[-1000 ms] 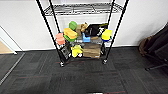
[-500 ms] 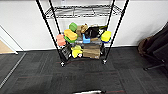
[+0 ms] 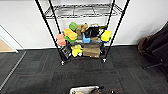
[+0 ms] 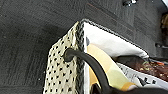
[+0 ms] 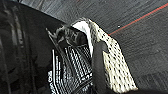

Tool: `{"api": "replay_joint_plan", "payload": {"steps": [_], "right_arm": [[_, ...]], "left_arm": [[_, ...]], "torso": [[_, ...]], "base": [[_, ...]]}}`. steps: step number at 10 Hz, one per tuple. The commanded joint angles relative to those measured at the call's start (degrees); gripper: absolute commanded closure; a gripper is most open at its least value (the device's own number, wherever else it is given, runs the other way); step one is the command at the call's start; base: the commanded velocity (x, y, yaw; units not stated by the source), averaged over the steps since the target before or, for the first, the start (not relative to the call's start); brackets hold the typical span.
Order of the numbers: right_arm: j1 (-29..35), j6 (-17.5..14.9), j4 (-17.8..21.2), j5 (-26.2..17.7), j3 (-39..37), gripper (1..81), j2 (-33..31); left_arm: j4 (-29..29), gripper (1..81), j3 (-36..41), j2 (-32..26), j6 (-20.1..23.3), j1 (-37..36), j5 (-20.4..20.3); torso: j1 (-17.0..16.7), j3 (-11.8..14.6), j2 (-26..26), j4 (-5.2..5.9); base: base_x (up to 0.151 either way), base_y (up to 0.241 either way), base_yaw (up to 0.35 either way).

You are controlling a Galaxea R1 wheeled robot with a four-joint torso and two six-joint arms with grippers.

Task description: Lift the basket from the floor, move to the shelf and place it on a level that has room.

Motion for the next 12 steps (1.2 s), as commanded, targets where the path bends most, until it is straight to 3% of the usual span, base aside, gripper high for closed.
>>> {"api": "replay_joint_plan", "payload": {"steps": [1,7,12], "right_arm": [[7.5,0.8,1.2,-3.4,2.4,81.1,-1.3],[8.3,1.1,1.3,-3.3,4.6,81.1,-3.9],[7.8,1.4,1.9,-0.1,16.9,81.1,-11.9]], "left_arm": [[-1.1,81.1,3.6,-1.9,0.0,-6.2,2.8],[-0.5,81.1,5.5,-1.4,0.0,-6.6,3.3],[-0.7,81.1,14.4,-6.7,0.0,-6.6,2.8]], "torso": [[-3.6,5.6,5.6,0.0],[-10.9,16.7,16.7,0.0],[-16.8,25.8,25.7,0.0]], "base": [[0.0,0.0,0.0],[0.0,0.0,0.0],[0.0,0.0,0.0]]}}
